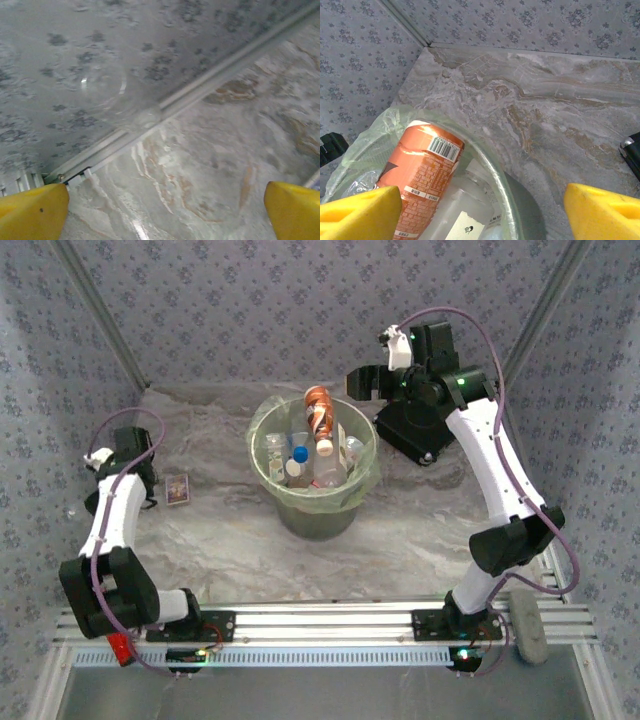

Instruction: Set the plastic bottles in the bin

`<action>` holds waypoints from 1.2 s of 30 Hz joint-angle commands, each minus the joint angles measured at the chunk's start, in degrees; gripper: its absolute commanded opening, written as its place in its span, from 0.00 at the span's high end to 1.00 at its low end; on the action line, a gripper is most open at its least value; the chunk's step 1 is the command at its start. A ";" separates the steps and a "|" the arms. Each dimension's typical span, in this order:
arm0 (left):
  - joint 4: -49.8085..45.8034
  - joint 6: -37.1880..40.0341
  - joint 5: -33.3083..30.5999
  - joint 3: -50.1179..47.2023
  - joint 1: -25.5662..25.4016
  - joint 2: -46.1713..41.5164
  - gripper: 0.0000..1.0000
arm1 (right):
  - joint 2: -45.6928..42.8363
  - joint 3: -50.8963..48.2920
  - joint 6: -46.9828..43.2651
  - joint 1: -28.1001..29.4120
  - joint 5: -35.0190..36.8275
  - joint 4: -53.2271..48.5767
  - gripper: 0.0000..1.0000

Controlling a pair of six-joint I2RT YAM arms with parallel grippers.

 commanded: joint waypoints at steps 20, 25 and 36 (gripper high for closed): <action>24.93 -1.88 6.57 -5.62 19.63 12.37 0.00 | -1.12 2.90 0.32 0.15 3.37 -6.39 0.14; 23.45 -0.22 9.07 -1.45 20.83 17.26 0.01 | -1.07 3.71 0.32 0.98 3.84 -6.88 0.15; 22.79 0.30 9.09 -1.06 20.92 16.26 0.31 | -1.67 4.09 0.41 1.68 4.88 -7.19 0.15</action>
